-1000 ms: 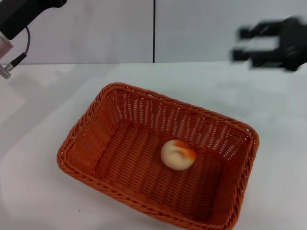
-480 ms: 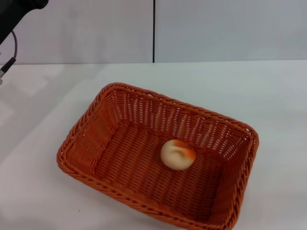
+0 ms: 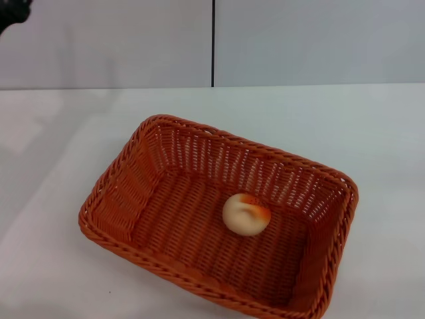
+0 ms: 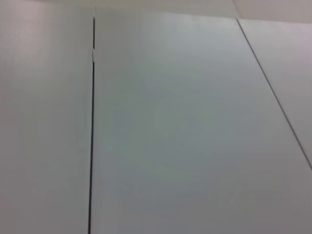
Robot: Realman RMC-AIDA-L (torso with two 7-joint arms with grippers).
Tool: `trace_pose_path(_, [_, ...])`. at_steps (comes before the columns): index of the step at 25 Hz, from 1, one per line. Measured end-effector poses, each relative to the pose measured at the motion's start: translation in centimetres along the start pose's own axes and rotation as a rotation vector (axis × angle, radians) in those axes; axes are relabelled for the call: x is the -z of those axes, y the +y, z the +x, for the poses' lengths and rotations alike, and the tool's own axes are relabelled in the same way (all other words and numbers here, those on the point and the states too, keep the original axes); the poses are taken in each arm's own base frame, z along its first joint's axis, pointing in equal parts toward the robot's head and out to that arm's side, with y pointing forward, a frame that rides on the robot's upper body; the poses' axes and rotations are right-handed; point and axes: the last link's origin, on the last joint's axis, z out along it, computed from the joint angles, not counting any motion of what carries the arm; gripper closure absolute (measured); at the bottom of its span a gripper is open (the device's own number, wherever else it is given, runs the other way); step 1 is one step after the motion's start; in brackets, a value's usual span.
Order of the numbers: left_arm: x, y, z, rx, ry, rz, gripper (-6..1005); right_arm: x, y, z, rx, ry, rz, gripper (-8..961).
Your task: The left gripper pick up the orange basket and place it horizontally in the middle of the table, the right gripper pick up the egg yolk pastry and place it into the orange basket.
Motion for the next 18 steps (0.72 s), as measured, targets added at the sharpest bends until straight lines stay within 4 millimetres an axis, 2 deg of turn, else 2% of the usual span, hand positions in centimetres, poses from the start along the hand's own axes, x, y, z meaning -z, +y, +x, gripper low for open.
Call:
trace_pose_path(4, [1.2, -0.1, -0.1, -0.078, 0.062, 0.065, 320, -0.3, 0.0, 0.3, 0.0, 0.011, 0.01, 317])
trace_pose_path(18, [1.8, 0.7, -0.5, -0.1, 0.087, 0.065, 320, -1.6, 0.8, 1.6, -0.038, 0.029, 0.021, 317])
